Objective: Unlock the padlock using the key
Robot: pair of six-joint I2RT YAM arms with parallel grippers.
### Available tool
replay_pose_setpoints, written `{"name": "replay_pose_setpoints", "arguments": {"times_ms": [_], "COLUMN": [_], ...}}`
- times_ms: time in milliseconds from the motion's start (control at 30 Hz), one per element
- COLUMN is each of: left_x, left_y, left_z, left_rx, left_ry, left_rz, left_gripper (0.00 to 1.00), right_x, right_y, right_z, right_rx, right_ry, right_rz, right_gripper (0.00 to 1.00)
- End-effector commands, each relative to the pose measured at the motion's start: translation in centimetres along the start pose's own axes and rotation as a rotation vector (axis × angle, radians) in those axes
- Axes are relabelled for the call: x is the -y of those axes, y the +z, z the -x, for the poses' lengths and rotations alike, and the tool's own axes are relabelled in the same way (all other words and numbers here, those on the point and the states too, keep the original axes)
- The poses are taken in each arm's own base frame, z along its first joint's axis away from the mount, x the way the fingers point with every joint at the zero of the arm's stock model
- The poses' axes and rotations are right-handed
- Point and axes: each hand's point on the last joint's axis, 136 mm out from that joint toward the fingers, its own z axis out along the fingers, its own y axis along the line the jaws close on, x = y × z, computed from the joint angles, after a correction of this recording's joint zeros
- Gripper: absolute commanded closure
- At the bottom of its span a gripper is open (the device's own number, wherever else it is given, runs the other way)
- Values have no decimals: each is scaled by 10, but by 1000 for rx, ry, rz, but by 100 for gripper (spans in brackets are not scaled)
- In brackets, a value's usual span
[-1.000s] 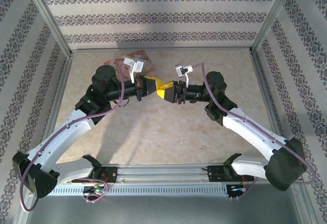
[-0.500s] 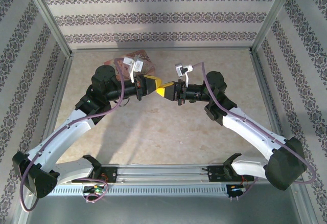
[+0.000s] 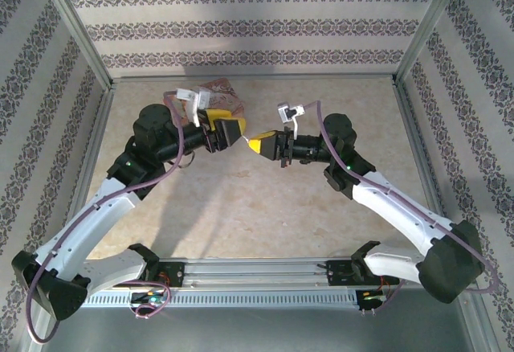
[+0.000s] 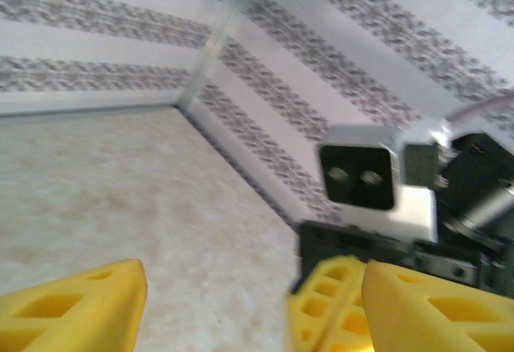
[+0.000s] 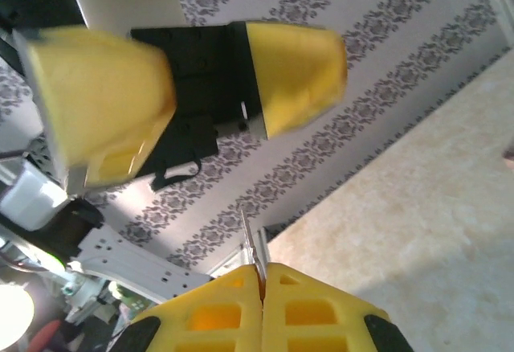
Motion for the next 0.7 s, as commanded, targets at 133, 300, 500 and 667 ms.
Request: {"name": "replay_pose_setpoints", "arguments": {"times_ms": [133,300,500,667], "left_x": [-79,-127,-178,-216], "left_y": [-9,9,43,76], "left_z": [15,10,-6,-22], "left_rx": [-7,-101,-255,-358], "left_ry": [3,24,61,73], "left_rz": [365,504,626,682], "left_gripper": [8,1,1,1], "right_x": [26,47,73,85], "right_y": [-20,-34,-54,-65], "right_z": [-18,-32,-52,-64], "right_rx": [-40,-88,-163,-188], "right_ry": [-32,-31,-18,-13], "right_rz": [-195,-351,-538,-611], "right_gripper": [100,100,100,100]}}
